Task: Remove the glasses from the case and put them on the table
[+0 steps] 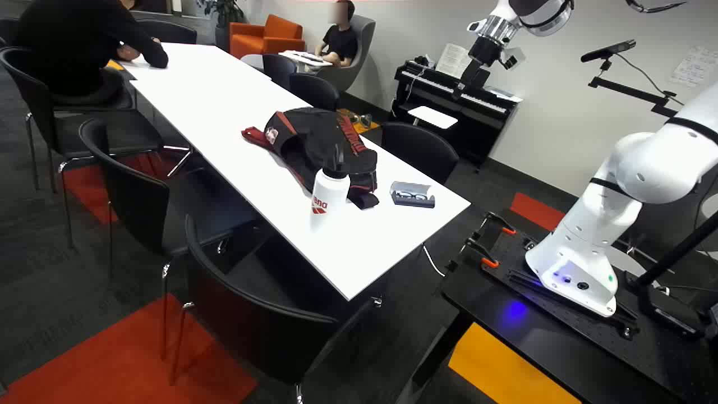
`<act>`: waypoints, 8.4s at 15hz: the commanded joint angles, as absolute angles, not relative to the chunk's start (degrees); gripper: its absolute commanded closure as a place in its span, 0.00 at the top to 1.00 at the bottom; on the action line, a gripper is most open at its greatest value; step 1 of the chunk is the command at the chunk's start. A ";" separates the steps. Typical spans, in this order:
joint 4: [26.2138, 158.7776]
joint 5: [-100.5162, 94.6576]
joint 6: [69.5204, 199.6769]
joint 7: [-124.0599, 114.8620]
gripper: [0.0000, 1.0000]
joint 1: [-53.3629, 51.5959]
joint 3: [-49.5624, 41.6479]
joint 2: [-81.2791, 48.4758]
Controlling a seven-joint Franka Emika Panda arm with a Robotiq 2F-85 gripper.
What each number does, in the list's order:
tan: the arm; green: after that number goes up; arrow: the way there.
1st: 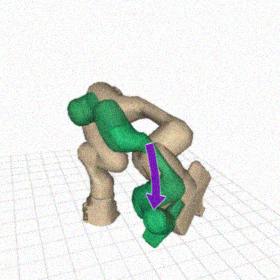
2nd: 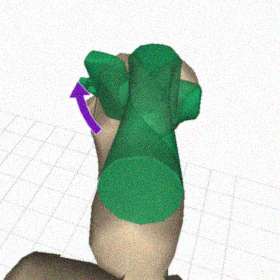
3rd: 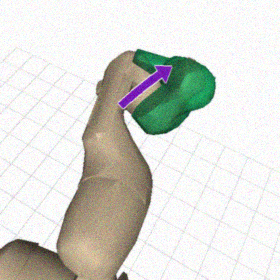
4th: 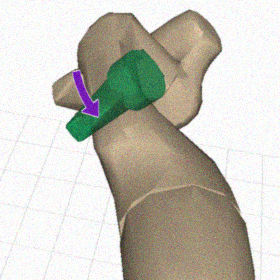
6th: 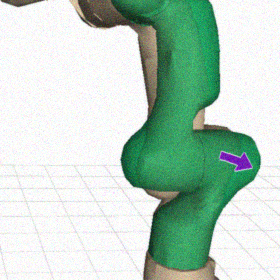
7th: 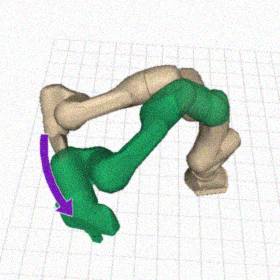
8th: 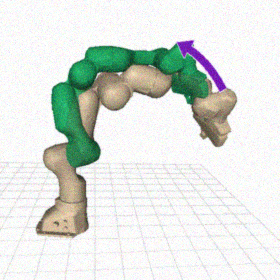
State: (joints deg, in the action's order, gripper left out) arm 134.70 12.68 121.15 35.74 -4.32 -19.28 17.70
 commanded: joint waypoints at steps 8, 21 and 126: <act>134.56 13.52 120.85 36.37 1.00 -1.84 -16.97 17.42; 141.30 9.21 141.71 38.12 1.00 1.46 -12.14 -1.73; 131.06 -12.68 143.50 52.98 0.02 -0.39 6.79 -32.31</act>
State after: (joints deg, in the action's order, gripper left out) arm 136.36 -10.21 147.58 54.35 1.21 8.07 -27.57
